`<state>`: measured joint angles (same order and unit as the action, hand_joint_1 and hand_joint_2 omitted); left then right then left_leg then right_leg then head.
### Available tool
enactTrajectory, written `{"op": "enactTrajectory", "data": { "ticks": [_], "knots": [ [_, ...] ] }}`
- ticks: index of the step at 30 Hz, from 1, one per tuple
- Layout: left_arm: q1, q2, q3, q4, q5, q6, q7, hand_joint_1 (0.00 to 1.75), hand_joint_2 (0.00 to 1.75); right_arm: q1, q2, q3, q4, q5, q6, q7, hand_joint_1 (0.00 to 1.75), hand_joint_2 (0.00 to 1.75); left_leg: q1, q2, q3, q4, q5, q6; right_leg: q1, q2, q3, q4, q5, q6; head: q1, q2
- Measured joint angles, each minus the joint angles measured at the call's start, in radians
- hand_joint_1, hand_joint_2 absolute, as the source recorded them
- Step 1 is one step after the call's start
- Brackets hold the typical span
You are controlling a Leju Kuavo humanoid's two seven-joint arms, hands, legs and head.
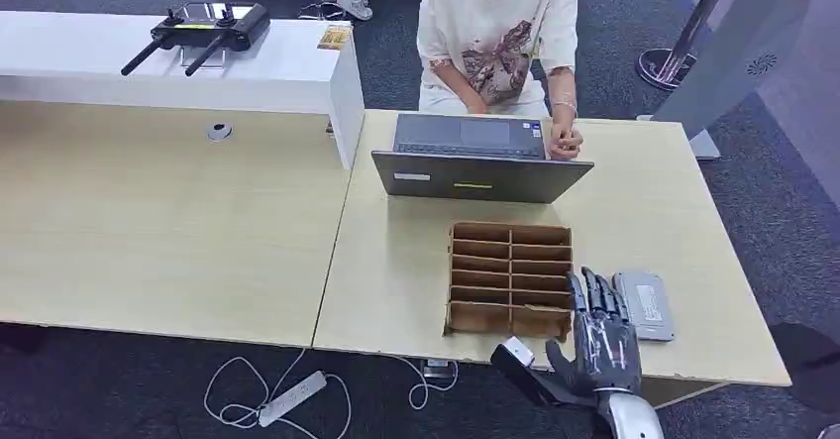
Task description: Pass the card to the sensor for recognition and then transmit it.
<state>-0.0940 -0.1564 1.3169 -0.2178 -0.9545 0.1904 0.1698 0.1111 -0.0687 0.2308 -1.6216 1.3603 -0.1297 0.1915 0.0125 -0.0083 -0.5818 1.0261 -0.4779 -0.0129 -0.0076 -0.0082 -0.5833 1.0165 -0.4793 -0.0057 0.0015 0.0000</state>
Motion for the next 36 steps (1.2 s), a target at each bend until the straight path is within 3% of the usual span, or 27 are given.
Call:
{"op": "enactTrajectory", "data": {
  "ticks": [5, 16, 26, 32, 36],
  "knots": [
    [0.000, 0.000, 0.000, 0.000, 0.002, 0.000, -0.001, 0.00, 1.75, -0.002, -0.004, 0.000, 0.009, -0.008, -0.002, -0.006, 0.16, 1.75, 0.000, 0.000, 0.000, 0.000, 0.000, 0.000, 0.000, 0.000, 0.000, 0.000, 0.000, 0.000, 0.000, 0.000],
    [0.000, 0.000, 0.000, 0.000, -0.004, -0.002, -0.010, 0.00, 1.75, -0.004, -0.014, 0.003, 0.025, -0.015, -0.018, -0.015, 0.28, 1.75, 0.000, 0.000, 0.000, 0.000, 0.000, 0.000, 0.000, 0.000, 0.000, 0.000, 0.000, 0.000, 0.000, 0.000],
    [0.000, 0.000, 0.000, 0.000, -0.005, -0.003, -0.011, 0.00, 1.75, -0.057, -0.014, 0.026, 0.067, -0.018, -0.022, -0.025, 0.26, 1.75, 0.000, 0.000, 0.000, 0.000, 0.000, 0.000, 0.000, 0.000, 0.000, 0.000, 0.000, 0.000, 0.000, 0.000],
    [0.000, 0.000, 0.000, 0.000, -0.005, -0.003, -0.012, 0.00, 1.75, -0.072, -0.014, 0.045, 0.086, -0.015, -0.022, -0.031, 0.37, 1.75, 0.000, 0.000, 0.000, 0.000, 0.000, 0.000, 0.000, 0.000, 0.000, 0.000, 0.000, 0.000, 0.000, 0.000],
    [0.000, 0.000, 0.000, 0.000, -0.006, -0.003, -0.011, 0.00, 1.75, -0.081, -0.014, 0.058, 0.095, -0.015, -0.022, -0.035, 0.52, 1.75, 0.000, 0.000, 0.000, 0.000, 0.000, 0.000, 0.000, 0.000, 0.000, 0.000, 0.000, 0.000, 0.000, 0.000]
  ]
}}
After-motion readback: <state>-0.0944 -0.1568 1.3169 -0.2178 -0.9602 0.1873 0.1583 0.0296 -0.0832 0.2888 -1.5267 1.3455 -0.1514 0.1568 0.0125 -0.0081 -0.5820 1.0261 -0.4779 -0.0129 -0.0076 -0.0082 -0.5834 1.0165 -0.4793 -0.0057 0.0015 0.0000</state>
